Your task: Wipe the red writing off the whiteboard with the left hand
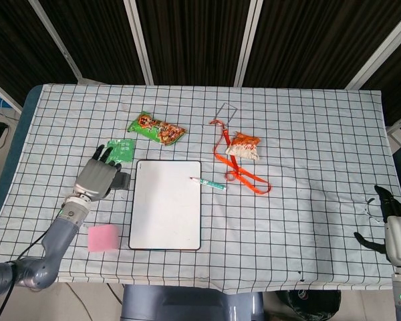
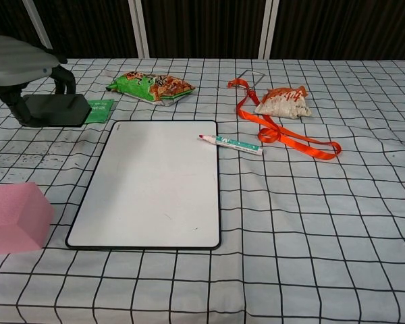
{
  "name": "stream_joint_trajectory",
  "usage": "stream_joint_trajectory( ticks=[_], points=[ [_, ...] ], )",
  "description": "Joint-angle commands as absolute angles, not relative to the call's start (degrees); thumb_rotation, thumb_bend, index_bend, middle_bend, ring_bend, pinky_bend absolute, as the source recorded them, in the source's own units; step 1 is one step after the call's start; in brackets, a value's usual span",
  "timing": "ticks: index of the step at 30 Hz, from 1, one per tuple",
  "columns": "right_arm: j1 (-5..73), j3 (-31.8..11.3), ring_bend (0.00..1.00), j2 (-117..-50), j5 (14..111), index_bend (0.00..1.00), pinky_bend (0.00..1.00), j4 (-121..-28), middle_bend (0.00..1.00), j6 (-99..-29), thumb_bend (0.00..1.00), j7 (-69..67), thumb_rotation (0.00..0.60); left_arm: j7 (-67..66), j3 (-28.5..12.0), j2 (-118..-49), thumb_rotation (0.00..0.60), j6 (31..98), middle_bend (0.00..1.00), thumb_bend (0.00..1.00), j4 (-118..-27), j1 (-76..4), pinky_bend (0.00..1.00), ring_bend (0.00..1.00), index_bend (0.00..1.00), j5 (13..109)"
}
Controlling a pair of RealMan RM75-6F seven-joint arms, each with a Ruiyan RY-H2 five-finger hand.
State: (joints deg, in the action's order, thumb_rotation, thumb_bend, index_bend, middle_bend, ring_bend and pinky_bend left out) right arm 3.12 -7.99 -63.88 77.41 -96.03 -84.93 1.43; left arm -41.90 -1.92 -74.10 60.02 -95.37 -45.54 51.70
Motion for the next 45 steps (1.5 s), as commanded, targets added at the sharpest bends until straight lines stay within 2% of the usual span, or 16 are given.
stream_joint_trajectory(
  ticks=[1, 12, 22, 27, 30, 33, 37, 45],
  points=[
    [3.15, -7.99, 0.20, -63.86, 77.36, 0.02, 0.21, -96.06, 0.13, -84.82, 0.19, 1.42, 0.600, -37.94, -0.28, -73.47, 0.600, 59.99, 0.40, 0.35, -92.87, -43.09, 0.00, 0.00, 0.37, 53.61],
    [3.19, -8.03, 0.20, -63.81, 77.27, 0.02, 0.21, -96.17, 0.13, -84.70, 0.19, 1.29, 0.600, -29.78, 1.84, -77.78, 0.600, 55.12, 0.40, 0.35, -81.38, -40.28, 0.00, 0.00, 0.37, 56.57],
    [3.17, -8.01, 0.20, -63.73, 77.24, 0.02, 0.21, -96.22, 0.13, -84.62, 0.19, 1.10, 0.600, -28.86, 1.68, -80.90, 0.600, 53.43, 0.38, 0.31, -77.18, -40.09, 0.00, 0.00, 0.36, 58.26],
    [3.17, -8.02, 0.20, -63.68, 77.17, 0.02, 0.21, -96.23, 0.13, -84.59, 0.19, 1.09, 0.600, -30.74, 1.74, -81.18, 0.600, 52.09, 0.27, 0.20, -77.16, -40.21, 0.00, 0.00, 0.23, 56.59],
    [3.14, -8.05, 0.20, -63.69, 77.15, 0.02, 0.21, -96.27, 0.13, -84.65, 0.19, 1.05, 0.600, -33.44, 1.94, -80.54, 0.600, 51.96, 0.18, 0.14, -78.30, -40.55, 0.00, 0.00, 0.13, 55.42],
    [3.16, -8.04, 0.20, -63.67, 77.18, 0.02, 0.21, -96.26, 0.13, -84.62, 0.19, 1.09, 0.600, -36.07, 1.95, -79.31, 0.600, 53.02, 0.14, 0.13, -80.94, -40.66, 0.00, 0.00, 0.08, 54.43],
    [3.16, -8.03, 0.20, -63.67, 77.21, 0.02, 0.21, -96.26, 0.13, -84.64, 0.19, 1.11, 0.600, -37.63, 1.41, -76.51, 0.600, 56.80, 0.13, 0.13, -86.90, -40.12, 0.00, 0.00, 0.07, 55.44],
    [3.15, -8.05, 0.20, -63.64, 77.22, 0.02, 0.21, -96.30, 0.13, -84.67, 0.19, 1.04, 0.600, -37.90, 1.58, -68.16, 0.600, 69.96, 0.12, 0.13, -101.16, -35.49, 0.00, 0.00, 0.07, 63.55]
  ],
)
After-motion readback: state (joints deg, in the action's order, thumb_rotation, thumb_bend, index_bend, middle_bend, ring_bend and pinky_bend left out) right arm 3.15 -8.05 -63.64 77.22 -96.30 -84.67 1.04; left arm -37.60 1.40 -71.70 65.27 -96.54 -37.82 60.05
